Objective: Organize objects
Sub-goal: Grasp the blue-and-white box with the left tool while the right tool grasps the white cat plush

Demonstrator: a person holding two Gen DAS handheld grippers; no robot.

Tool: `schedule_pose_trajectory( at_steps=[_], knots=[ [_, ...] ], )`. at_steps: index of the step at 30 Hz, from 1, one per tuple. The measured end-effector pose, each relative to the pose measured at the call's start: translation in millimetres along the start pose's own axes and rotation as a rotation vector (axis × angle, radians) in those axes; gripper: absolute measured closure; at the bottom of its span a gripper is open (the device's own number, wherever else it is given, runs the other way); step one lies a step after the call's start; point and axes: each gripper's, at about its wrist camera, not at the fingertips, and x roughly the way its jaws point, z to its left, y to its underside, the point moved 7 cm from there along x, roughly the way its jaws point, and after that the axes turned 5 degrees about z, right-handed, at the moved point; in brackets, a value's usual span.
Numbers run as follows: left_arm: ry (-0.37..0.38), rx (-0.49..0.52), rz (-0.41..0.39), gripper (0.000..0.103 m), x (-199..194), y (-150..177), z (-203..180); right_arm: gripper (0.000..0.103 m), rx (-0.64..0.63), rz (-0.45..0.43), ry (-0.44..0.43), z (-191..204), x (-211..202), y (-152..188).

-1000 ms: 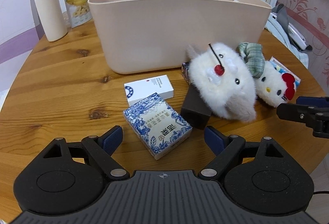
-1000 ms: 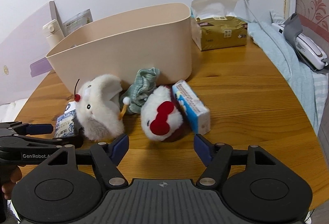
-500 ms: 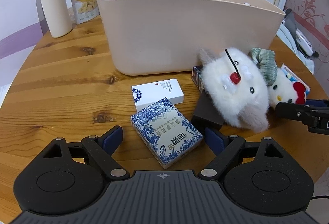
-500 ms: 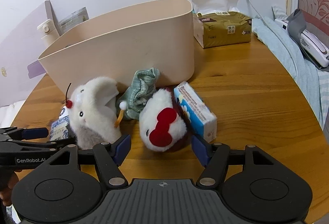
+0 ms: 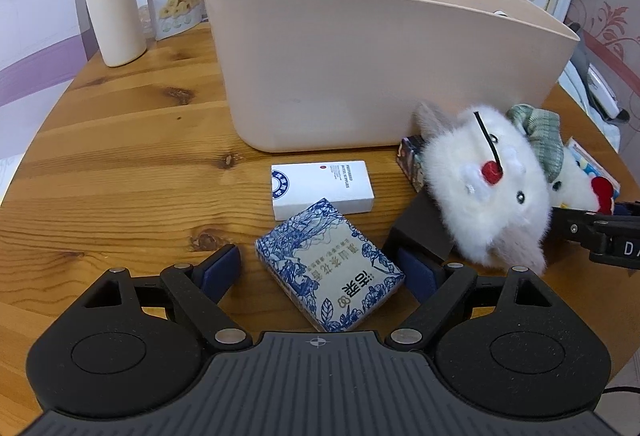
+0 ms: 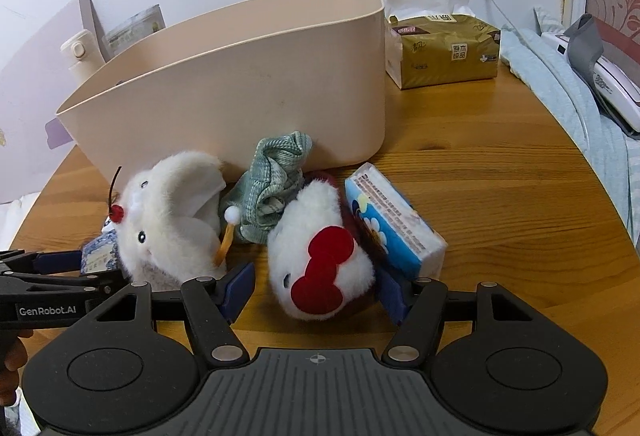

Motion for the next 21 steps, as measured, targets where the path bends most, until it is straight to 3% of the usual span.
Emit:
schedule_pose_trajectory(
  at_steps=[7, 12, 21],
  knots=[
    [-0.007, -0.011, -0.002, 0.016, 0.9, -2.6, 7.3, 0.033, 0.007, 0.006, 0.004, -0.7, 6.9, -5.4],
    [-0.018, 0.011, -0.016, 0.024, 0.1, -2.3, 9.1, 0.034, -0.008, 0.007, 0.008, 2.1, 9.9, -8.8],
    [-0.005, 0.021, -0.04, 0.026, -2.6, 2.8, 8.9, 0.056, -0.046, 0.0, 0.036, 4.7, 8.9, -6.9]
  ],
)
